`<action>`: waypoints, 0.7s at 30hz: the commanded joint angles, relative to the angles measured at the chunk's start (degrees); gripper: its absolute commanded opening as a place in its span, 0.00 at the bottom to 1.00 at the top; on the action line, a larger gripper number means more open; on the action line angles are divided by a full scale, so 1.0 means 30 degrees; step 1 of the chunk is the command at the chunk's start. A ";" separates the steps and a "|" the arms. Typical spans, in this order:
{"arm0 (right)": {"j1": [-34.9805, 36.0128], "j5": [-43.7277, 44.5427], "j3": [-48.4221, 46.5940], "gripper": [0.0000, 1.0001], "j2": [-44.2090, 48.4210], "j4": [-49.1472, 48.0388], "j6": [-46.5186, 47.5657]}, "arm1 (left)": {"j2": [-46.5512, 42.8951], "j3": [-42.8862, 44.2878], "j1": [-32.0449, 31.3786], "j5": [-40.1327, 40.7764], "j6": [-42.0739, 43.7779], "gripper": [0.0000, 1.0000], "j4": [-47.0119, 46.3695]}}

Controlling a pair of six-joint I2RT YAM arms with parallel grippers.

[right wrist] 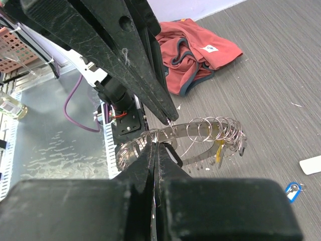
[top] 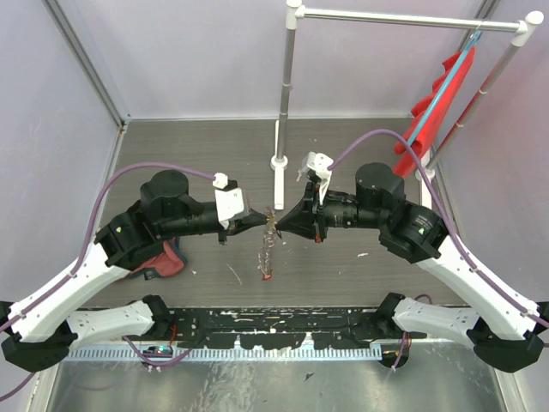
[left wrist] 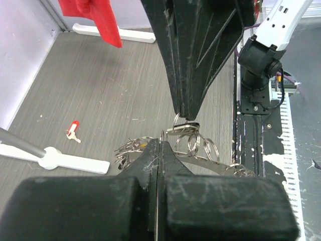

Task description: Put the keys on the keyring

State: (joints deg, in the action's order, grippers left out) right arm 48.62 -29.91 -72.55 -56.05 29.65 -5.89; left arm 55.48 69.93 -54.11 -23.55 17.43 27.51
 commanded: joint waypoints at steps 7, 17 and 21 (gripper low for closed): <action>-0.0013 0.0353 -0.0437 0.01 0.0045 -0.1095 -0.0053 | 0.0018 0.1005 -0.0289 0.0055 0.0202 0.00 -0.0579; -0.0035 0.0877 -0.0007 0.01 0.0200 -0.1724 -0.0482 | 0.0104 0.0947 -0.0428 0.0115 0.0196 0.00 -0.0541; -0.0033 0.1351 0.0120 0.01 0.0308 -0.1479 -0.0448 | 0.0034 0.0926 -0.0439 0.0200 0.0195 0.00 -0.0581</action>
State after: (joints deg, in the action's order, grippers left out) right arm 48.62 -27.90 -72.40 -56.49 27.86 -6.59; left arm 56.01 70.43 -55.09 -23.24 17.56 27.53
